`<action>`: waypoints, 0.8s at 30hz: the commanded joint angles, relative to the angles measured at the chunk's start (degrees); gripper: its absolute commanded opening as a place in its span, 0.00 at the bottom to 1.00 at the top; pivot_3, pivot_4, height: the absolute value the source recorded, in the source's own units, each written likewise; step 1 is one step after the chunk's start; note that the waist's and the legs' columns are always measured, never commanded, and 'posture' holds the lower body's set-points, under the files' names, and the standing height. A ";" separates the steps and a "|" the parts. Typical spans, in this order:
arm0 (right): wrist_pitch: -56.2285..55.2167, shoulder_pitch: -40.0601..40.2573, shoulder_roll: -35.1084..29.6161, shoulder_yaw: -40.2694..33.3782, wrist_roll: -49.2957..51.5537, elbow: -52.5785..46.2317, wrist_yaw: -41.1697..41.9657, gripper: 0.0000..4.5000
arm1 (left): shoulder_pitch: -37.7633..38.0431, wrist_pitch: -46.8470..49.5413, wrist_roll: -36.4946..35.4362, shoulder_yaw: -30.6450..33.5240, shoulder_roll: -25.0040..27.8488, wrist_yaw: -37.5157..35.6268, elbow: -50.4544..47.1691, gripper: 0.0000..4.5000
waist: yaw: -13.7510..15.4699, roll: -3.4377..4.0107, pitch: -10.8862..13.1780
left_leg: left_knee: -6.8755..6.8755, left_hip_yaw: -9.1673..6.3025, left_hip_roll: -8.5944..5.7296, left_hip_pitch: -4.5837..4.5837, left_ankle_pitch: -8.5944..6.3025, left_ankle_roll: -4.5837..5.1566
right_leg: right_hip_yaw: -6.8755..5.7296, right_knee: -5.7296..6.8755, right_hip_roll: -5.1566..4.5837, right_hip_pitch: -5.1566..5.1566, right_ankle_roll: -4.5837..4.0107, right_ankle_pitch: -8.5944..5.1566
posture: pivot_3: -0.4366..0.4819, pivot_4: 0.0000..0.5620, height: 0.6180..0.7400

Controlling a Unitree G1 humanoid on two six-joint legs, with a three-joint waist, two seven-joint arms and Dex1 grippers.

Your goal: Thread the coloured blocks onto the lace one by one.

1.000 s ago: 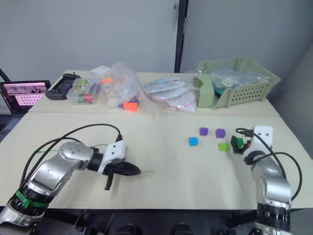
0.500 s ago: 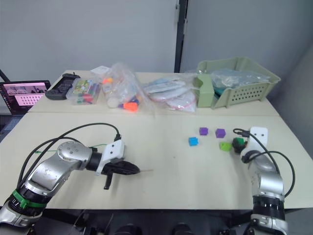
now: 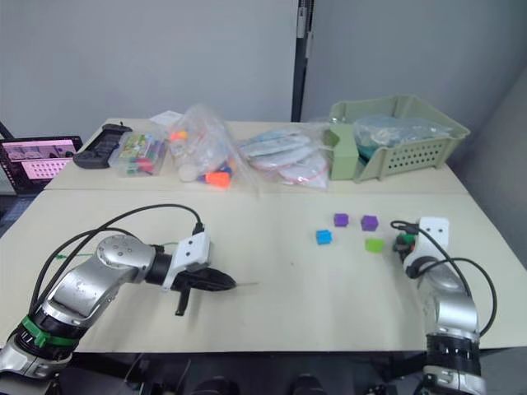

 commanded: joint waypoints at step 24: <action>20.53 17.38 8.33 35.42 8.83 -45.54 -6.06 0.26 | -0.39 -1.01 -1.65 1.21 2.92 -2.71 0.04 0.00 | -0.13 0.04 0.05 | -0.12 -0.64 -0.04 -0.07 0.02 0.02 | -0.28 -0.06 -0.03 -0.03 -0.05 -0.06 | 0.48 0.27 1.00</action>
